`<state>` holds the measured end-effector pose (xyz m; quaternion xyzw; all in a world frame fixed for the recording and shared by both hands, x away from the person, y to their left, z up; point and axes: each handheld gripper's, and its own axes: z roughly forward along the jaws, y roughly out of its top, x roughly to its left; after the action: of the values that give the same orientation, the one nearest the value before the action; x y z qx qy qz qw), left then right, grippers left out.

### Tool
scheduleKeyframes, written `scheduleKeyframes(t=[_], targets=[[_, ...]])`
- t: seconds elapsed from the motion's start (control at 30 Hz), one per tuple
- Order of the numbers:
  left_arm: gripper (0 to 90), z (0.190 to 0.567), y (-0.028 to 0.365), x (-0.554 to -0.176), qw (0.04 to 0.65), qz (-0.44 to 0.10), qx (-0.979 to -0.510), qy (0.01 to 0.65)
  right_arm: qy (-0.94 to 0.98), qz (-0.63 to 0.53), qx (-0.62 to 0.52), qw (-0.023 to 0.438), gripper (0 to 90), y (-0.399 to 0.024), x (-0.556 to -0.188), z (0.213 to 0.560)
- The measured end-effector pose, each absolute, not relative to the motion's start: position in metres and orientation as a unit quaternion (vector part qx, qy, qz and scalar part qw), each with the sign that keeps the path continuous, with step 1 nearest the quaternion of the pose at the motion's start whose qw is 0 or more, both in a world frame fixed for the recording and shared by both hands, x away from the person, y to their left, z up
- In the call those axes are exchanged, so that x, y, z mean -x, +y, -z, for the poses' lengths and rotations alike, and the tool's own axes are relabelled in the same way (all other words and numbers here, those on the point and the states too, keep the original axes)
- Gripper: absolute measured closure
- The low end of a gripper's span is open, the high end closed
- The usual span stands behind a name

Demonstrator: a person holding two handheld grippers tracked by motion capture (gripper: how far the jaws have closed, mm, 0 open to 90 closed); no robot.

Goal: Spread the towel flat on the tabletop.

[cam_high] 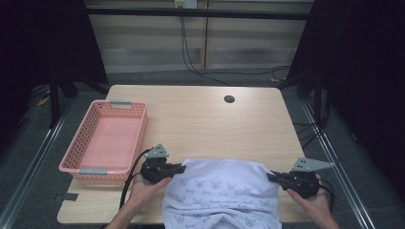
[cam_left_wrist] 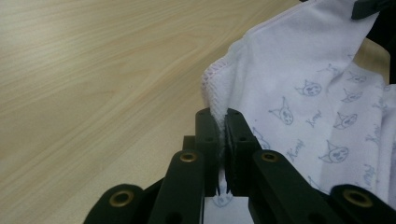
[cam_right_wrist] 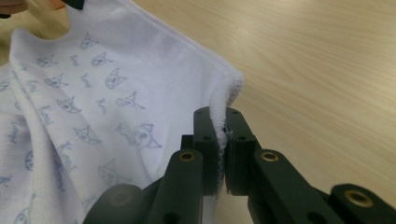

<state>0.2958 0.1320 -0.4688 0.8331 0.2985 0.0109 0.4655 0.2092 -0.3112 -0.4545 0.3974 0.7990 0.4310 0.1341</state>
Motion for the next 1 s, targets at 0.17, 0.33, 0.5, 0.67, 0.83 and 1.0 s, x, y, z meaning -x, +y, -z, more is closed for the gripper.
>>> scheduleKeyframes(t=[0.17,0.33,0.5,0.67,0.83,1.0], targets=[[86.1,0.453,0.136,-0.308,0.483,-0.025,-0.821,0.303,0.797,-0.444,-0.384,0.142,86.4,-0.302,-0.229,0.44],[86.2,0.43,0.139,-0.326,0.497,-0.046,-0.811,0.306,0.784,-0.464,-0.382,0.154,86.6,-0.302,-0.26,0.423],[86.2,0.407,0.145,-0.347,0.508,-0.076,-0.797,0.319,0.774,-0.476,-0.38,0.173,86.7,-0.3,-0.298,0.398],[86.2,0.388,0.151,-0.367,0.511,-0.092,-0.792,0.322,0.769,-0.484,-0.376,0.182,86.7,-0.3,-0.315,0.381],[86.3,0.377,0.154,-0.383,0.518,-0.101,-0.783,0.33,0.77,-0.478,-0.378,0.187,86.8,-0.304,-0.336,0.368],[86.3,0.366,0.155,-0.396,0.523,-0.111,-0.777,0.332,0.762,-0.482,-0.386,0.193,86.8,-0.314,-0.357,0.355]])
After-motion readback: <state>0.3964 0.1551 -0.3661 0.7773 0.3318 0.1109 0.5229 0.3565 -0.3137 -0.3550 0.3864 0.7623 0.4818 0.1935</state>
